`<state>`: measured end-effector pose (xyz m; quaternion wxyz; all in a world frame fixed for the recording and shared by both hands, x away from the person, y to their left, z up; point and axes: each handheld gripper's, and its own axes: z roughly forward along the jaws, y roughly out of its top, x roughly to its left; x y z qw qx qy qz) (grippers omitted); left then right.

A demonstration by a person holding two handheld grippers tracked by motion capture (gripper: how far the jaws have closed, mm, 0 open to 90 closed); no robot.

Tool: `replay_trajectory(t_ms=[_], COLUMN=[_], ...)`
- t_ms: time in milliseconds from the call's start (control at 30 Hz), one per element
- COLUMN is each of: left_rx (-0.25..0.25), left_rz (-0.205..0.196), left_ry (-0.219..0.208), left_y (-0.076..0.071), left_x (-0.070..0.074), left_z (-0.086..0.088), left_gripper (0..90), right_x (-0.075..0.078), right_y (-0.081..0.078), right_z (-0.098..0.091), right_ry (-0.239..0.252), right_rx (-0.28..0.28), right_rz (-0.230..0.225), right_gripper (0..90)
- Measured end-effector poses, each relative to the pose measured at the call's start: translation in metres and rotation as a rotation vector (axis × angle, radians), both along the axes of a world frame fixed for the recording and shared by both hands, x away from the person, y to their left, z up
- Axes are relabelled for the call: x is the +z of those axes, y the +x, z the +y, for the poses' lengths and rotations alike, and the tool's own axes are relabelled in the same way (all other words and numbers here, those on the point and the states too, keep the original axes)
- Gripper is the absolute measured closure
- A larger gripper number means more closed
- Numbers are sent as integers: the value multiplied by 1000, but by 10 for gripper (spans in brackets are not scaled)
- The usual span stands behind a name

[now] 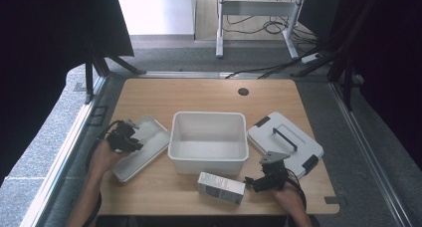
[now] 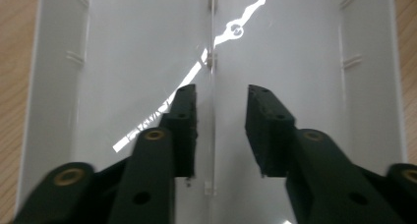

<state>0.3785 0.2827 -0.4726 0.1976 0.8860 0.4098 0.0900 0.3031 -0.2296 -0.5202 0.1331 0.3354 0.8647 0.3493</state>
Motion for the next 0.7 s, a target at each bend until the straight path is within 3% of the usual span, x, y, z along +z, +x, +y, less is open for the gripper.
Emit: replay_trajectory(t_ms=[167, 300, 400, 700], left_rx=[13, 10, -3, -65], left_rz=[-49, -97, -123, -200], left_ry=[-54, -121, -137, -230], left_y=[-8, -19, -28, -61], left_x=[13, 21, 23, 29], left_z=[-2, -8, -14, -39], left_gripper=[426, 275, 173, 27], right_x=[0, 0, 0, 0], right_y=[0, 0, 0, 0], right_z=[0, 0, 0, 0], right_ry=[0, 0, 0, 0], right_rx=[0, 0, 0, 0], right_rz=[0, 0, 0, 0], right_gripper=[0, 0, 0, 0])
